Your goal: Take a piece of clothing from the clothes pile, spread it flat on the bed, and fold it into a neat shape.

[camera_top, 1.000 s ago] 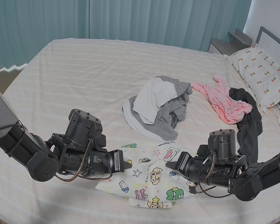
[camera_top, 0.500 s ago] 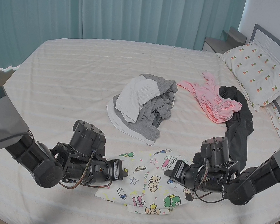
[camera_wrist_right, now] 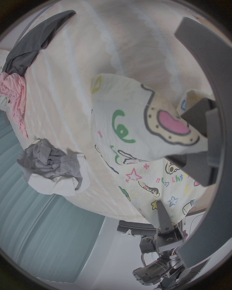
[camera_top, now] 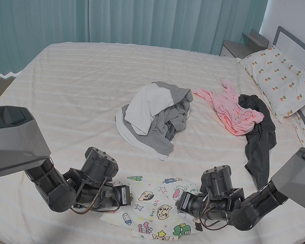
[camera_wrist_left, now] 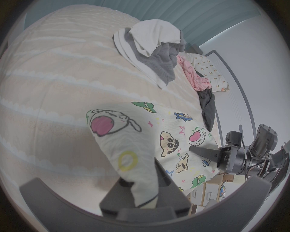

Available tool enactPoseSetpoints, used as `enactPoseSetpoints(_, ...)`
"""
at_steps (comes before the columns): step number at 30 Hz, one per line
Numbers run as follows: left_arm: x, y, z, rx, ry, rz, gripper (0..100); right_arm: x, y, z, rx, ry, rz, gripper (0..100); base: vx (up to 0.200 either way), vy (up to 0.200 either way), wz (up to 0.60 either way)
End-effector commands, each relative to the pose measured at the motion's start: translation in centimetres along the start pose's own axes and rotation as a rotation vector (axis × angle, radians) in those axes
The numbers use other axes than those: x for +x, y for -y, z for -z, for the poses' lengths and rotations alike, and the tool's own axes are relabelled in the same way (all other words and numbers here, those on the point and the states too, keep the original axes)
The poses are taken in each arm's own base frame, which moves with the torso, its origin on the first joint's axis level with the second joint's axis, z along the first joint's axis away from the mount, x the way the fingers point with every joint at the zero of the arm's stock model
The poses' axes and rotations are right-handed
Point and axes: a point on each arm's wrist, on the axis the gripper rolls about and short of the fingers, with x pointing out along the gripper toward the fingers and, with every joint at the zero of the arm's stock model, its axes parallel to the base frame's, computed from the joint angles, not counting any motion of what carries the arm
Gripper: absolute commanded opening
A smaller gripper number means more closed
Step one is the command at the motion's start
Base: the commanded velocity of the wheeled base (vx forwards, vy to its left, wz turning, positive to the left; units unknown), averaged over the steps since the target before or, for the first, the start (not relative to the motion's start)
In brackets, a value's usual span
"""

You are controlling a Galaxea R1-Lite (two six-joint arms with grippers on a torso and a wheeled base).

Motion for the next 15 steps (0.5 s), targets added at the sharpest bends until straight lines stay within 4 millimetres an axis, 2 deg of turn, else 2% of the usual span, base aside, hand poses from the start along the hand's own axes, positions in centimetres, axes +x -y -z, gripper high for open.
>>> enactPoseSetpoints(1,1.2,-1.0,0.7,-0.011,-0.031,-0.039,0,1.2,0.5,0.7,-0.004,-0.029,0.027,0,0.0,0.0,0.0)
enactPoseSetpoints(6,1.7,-1.3,0.9,-0.014,-0.028,-0.038,0,1.5,0.4,1.0,-0.008,-0.038,0.029,0,0.0,0.0,0.0)
enactPoseSetpoints(7,1.7,-1.3,0.9,-0.014,-0.028,-0.038,100,1.5,0.4,1.0,-0.008,-0.038,0.029,0,0.0,0.0,0.0)
enactPoseSetpoints(9,1.9,-1.5,0.9,-0.021,-0.026,-0.04,100,1.7,0.5,1.1,-0.004,-0.043,0.033,0,0.0,0.0,0.0)
enactPoseSetpoints(10,2.0,-1.8,0.8,-0.027,-0.027,-0.048,100,1.8,0.5,1.1,-0.004,-0.04,0.031,100,0.0,0.0,0.0)
enactPoseSetpoints(15,1.2,-3.1,0.3,-0.049,-0.002,-0.059,100,1.4,0.7,1.0,0.003,-0.036,0.033,100,0.0,0.0,0.0)
